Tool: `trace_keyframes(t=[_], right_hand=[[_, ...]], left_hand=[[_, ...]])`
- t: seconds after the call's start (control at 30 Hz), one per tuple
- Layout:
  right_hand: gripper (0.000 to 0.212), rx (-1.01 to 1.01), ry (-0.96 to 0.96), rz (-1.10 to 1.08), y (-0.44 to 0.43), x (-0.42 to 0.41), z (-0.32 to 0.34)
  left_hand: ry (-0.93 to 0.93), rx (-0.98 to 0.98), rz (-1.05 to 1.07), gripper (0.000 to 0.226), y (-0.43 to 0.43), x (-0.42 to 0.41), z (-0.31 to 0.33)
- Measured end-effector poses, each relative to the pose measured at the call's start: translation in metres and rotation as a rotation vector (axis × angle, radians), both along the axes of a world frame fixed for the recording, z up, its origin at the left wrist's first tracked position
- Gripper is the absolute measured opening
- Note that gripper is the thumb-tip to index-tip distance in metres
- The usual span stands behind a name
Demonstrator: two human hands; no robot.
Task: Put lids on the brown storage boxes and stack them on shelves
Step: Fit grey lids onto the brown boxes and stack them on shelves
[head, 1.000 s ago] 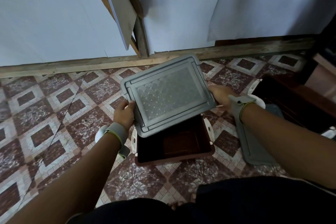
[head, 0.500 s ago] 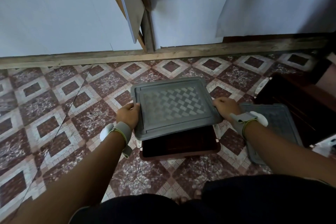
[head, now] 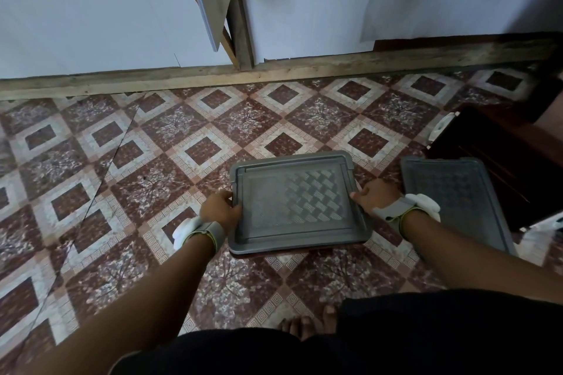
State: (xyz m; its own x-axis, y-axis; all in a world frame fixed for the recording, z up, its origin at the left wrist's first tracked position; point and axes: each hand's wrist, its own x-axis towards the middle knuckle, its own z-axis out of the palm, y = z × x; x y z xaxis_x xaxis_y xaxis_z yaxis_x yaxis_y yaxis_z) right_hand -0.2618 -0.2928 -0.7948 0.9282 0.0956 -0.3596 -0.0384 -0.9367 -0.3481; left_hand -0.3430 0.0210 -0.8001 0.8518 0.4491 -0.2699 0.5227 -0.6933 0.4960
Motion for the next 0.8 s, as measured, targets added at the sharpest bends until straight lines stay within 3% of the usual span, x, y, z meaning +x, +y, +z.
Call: trace_keyframes(t=[0.17, 0.33, 0.63, 0.8], right_hand=[[0.045, 0.064, -0.04, -0.022, 0.003, 0.001, -0.014], [0.048, 0.088, -0.036, 0.028, 0.004, 0.002, -0.017], [0.046, -0.043, 0.236, 0.093, -0.013, 0.01, -0.013], [0.047, -0.092, 0.11, 0.028, -0.013, 0.01, -0.023]], left_hand=[[0.008, 0.03, -0.018, 0.033, 0.005, -0.003, -0.009], [0.086, 0.015, -0.011, 0.039, 0.005, -0.006, -0.016], [0.113, 0.108, -0.166, 0.03, -0.003, 0.004, -0.018], [0.074, 0.128, -0.139, 0.032, 0.0, 0.005, -0.026]])
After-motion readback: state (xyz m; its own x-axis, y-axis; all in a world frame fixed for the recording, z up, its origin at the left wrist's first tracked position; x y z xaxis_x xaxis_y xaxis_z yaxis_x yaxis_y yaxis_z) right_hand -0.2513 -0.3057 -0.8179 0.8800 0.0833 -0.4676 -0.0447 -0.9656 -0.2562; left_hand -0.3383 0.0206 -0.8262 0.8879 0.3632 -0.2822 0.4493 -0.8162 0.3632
